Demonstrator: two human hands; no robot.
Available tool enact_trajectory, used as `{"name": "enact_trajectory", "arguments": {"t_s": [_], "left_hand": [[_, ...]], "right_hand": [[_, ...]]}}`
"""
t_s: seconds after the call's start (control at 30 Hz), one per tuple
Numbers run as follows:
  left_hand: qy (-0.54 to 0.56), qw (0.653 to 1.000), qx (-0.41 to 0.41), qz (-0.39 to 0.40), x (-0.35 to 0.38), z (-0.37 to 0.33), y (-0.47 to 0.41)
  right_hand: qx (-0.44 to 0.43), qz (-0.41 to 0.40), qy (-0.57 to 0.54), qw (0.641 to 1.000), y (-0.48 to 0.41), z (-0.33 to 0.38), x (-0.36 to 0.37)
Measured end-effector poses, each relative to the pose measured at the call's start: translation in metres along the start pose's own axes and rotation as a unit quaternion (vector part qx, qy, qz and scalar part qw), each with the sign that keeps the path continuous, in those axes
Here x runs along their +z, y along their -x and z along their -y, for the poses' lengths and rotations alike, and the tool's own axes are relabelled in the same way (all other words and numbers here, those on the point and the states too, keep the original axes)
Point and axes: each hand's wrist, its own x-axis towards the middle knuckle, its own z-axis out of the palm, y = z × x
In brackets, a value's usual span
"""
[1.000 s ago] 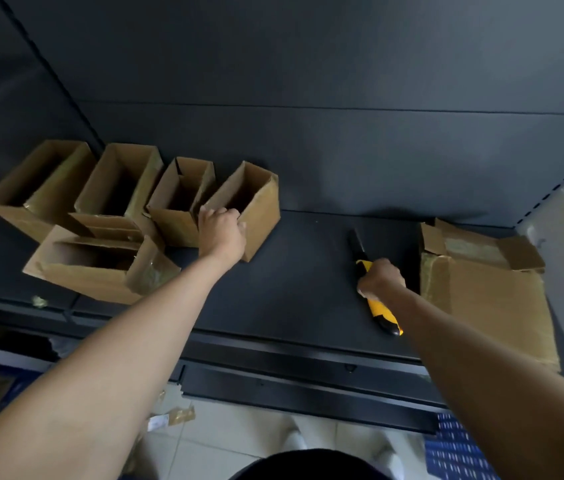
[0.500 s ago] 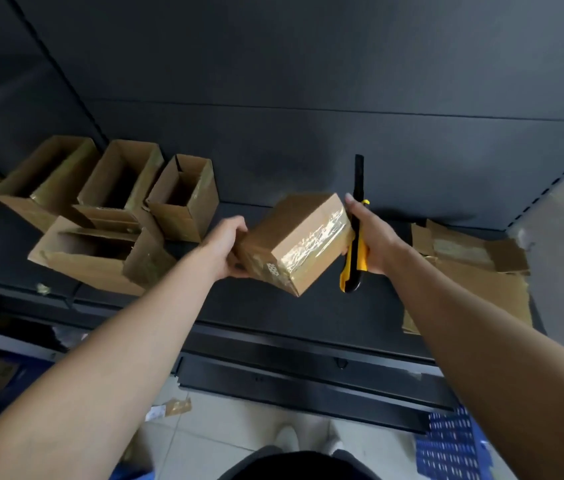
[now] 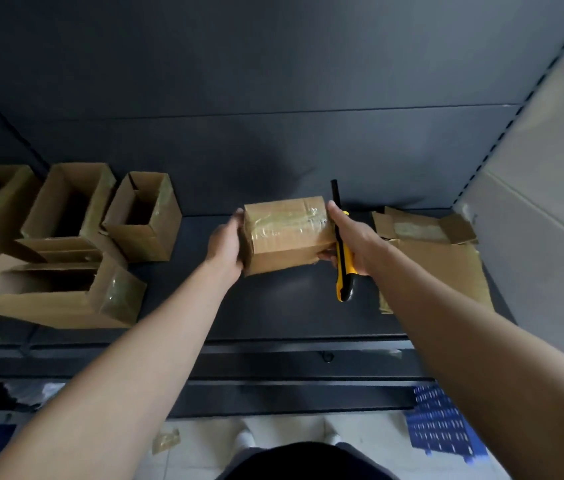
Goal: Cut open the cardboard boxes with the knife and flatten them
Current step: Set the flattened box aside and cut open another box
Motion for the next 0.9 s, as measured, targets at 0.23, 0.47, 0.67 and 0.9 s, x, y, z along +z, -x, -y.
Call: {"name": "enact_trajectory", "arguments": {"t_s": [0.23, 0.47, 0.67, 0.9], "left_hand": [[-0.246, 0.964, 0.074, 0.066, -0.022, -0.015, -0.017], [-0.357, 0.916, 0.16, 0.085, -0.027, -0.02, -0.027], [-0.388, 0.891, 0.218, 0.088, -0.028, -0.021, -0.025], [-0.396, 0.887, 0.183, 0.153, -0.034, -0.021, -0.025]], "right_hand": [[0.029, -0.075, 0.093, 0.992, 0.009, -0.019, 0.03], [-0.134, -0.215, 0.299, 0.92, 0.019, -0.01, 0.041], [-0.208, -0.111, 0.511, 0.827, 0.04, 0.011, 0.037], [-0.178, -0.081, 0.67, 0.716, 0.045, 0.034, 0.028]]}}
